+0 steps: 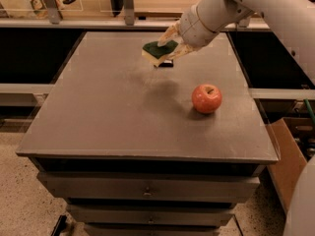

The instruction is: Move sponge near apple

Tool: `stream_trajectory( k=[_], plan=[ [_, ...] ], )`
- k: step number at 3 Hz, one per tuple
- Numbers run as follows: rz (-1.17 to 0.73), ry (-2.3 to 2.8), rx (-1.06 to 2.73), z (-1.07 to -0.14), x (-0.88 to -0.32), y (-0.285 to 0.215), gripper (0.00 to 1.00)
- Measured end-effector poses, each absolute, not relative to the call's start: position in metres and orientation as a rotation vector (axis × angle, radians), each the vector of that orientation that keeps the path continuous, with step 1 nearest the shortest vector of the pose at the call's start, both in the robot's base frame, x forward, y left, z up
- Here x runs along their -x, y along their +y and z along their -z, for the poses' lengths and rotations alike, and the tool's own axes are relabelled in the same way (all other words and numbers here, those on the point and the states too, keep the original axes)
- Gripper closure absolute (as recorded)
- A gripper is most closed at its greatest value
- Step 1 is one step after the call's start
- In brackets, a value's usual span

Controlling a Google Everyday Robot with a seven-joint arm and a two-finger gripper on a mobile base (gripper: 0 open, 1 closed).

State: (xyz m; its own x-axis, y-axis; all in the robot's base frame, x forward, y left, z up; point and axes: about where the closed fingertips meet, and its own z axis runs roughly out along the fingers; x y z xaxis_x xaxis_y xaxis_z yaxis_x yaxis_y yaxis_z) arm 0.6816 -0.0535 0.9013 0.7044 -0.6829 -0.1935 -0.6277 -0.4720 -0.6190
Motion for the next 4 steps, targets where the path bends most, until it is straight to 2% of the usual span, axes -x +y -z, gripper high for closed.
stream_trajectory(
  k=[4],
  plan=[
    [0.004, 1.12, 2.312, -0.872, -0.618, -0.11, 1.0]
  ],
)
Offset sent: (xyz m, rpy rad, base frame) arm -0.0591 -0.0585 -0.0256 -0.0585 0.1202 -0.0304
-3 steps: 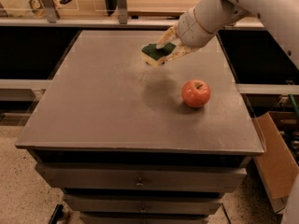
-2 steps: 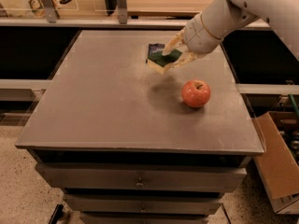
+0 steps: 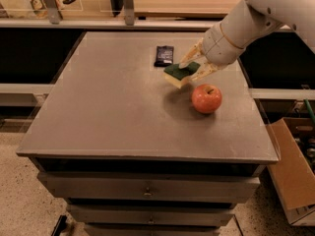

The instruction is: Move sponge near apple

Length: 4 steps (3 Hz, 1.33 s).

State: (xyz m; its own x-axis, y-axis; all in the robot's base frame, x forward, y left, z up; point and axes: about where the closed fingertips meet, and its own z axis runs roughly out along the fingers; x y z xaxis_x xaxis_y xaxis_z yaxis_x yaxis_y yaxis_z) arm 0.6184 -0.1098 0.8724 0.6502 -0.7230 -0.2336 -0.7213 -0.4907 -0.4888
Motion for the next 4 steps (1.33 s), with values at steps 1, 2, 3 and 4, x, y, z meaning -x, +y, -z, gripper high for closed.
stream_trajectory(
  k=[1, 2, 3, 4],
  plan=[
    [-0.019, 1.116, 2.336, -0.87, -0.616, -0.109, 0.85],
    [-0.026, 1.099, 2.354, -0.869, -0.62, -0.104, 0.62],
    [-0.04, 1.077, 2.369, -0.868, -0.624, -0.098, 0.38],
    [-0.055, 1.052, 2.381, -0.867, -0.626, -0.093, 0.15]
  ],
)
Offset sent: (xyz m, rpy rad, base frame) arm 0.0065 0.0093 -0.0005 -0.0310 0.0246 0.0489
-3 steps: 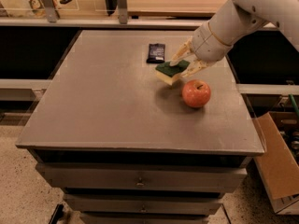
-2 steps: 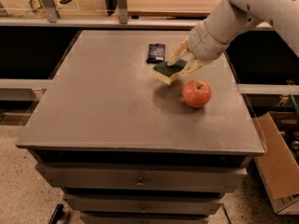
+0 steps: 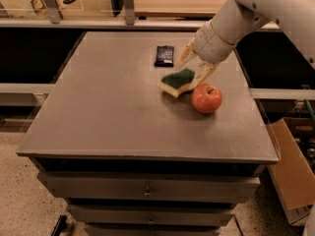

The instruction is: Move sponge near apple

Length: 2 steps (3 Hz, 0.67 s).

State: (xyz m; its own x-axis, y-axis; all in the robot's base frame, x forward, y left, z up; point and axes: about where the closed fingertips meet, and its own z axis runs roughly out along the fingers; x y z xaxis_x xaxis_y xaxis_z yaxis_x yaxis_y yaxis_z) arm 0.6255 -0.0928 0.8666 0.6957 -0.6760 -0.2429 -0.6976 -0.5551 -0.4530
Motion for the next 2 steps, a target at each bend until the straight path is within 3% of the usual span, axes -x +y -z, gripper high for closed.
stream_trajectory(
  k=[1, 2],
  plan=[
    [-0.07, 1.03, 2.386, -0.8645, -0.6265, -0.0876, 0.0],
    [-0.071, 1.03, 2.386, -0.8645, -0.6265, -0.0876, 0.0]
  ],
)
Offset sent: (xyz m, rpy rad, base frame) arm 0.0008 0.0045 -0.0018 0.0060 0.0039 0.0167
